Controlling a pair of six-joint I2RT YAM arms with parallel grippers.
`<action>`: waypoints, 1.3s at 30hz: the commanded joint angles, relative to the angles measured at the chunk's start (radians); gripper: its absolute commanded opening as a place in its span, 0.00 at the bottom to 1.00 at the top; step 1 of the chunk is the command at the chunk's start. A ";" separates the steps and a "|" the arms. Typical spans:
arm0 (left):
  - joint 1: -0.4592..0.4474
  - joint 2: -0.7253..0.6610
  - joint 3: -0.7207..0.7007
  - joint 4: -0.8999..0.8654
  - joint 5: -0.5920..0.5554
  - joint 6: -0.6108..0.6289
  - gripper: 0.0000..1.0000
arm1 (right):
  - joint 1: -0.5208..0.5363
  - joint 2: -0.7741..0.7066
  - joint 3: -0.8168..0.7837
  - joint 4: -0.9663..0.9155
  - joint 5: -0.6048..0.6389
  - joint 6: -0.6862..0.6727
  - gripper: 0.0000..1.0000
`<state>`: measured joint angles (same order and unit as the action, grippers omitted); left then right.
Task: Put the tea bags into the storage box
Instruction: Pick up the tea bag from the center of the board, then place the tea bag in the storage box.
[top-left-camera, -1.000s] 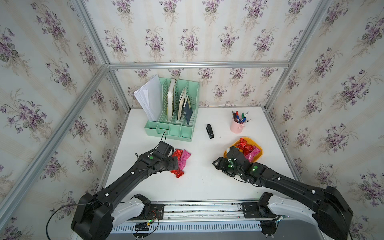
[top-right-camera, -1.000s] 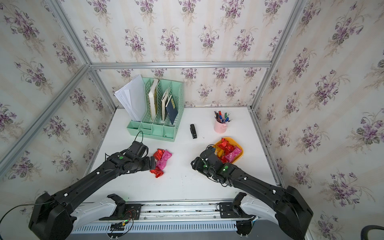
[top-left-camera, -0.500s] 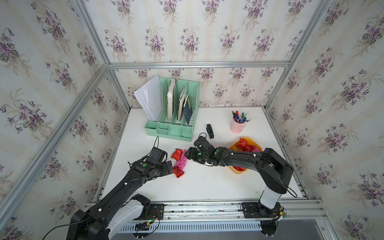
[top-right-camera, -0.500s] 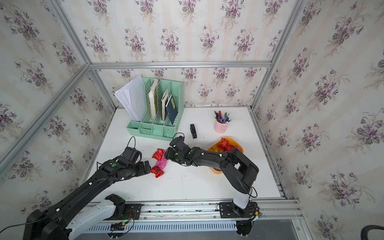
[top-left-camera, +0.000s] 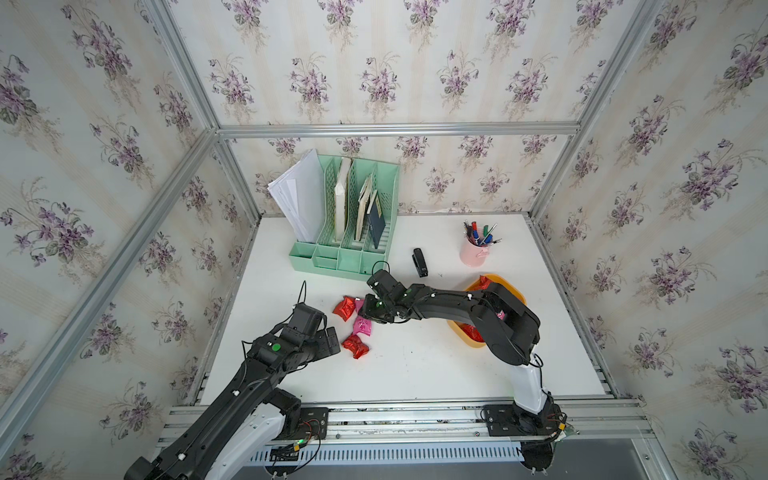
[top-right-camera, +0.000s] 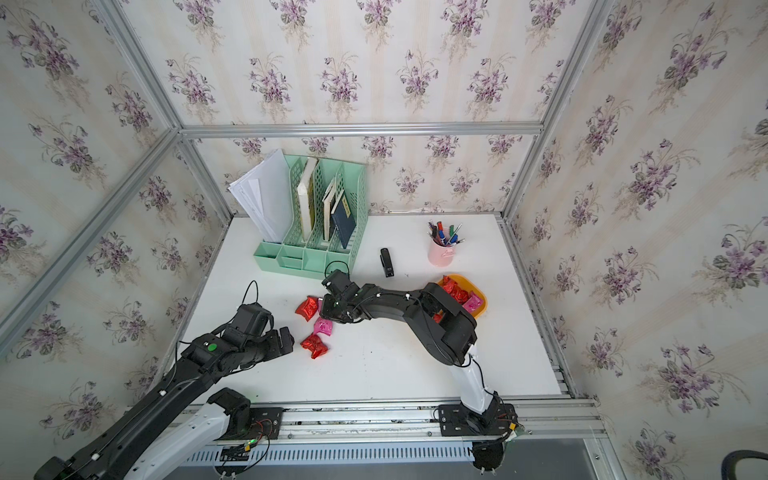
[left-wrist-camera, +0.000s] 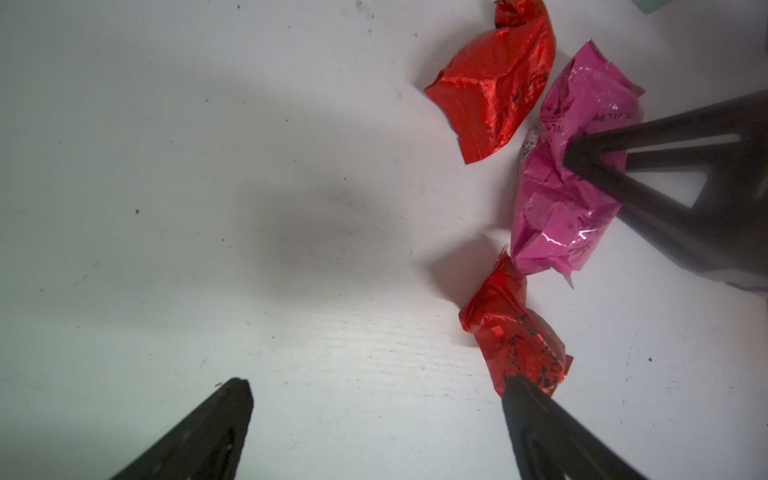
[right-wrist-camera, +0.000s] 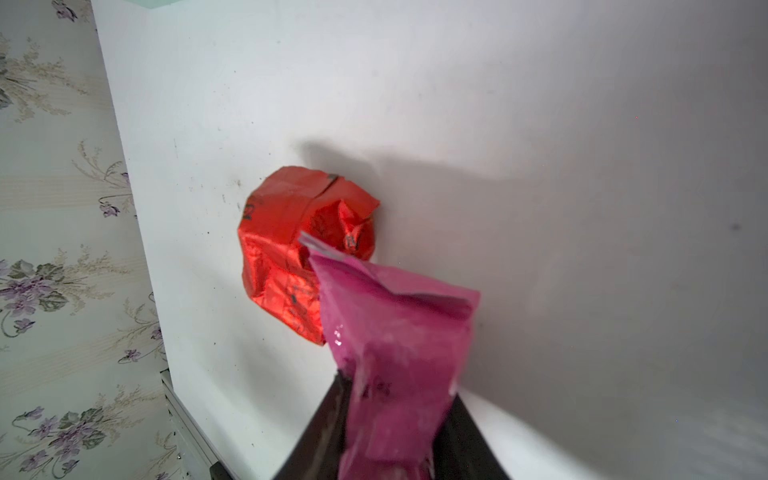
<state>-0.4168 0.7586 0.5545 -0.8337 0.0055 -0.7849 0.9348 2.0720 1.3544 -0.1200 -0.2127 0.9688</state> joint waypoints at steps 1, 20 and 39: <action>0.001 -0.033 -0.012 -0.036 -0.017 -0.031 0.99 | -0.006 0.002 0.013 -0.068 -0.003 -0.031 0.27; 0.000 0.194 0.102 0.129 0.085 0.049 0.99 | -0.220 -0.532 -0.251 -0.197 0.074 -0.064 0.19; -0.036 0.491 0.268 0.240 0.140 0.078 0.99 | -1.026 -0.960 -0.584 -0.440 -0.077 -0.295 0.18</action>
<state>-0.4496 1.2423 0.8131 -0.6106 0.1406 -0.6964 -0.0616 1.0981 0.7616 -0.5171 -0.2745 0.7479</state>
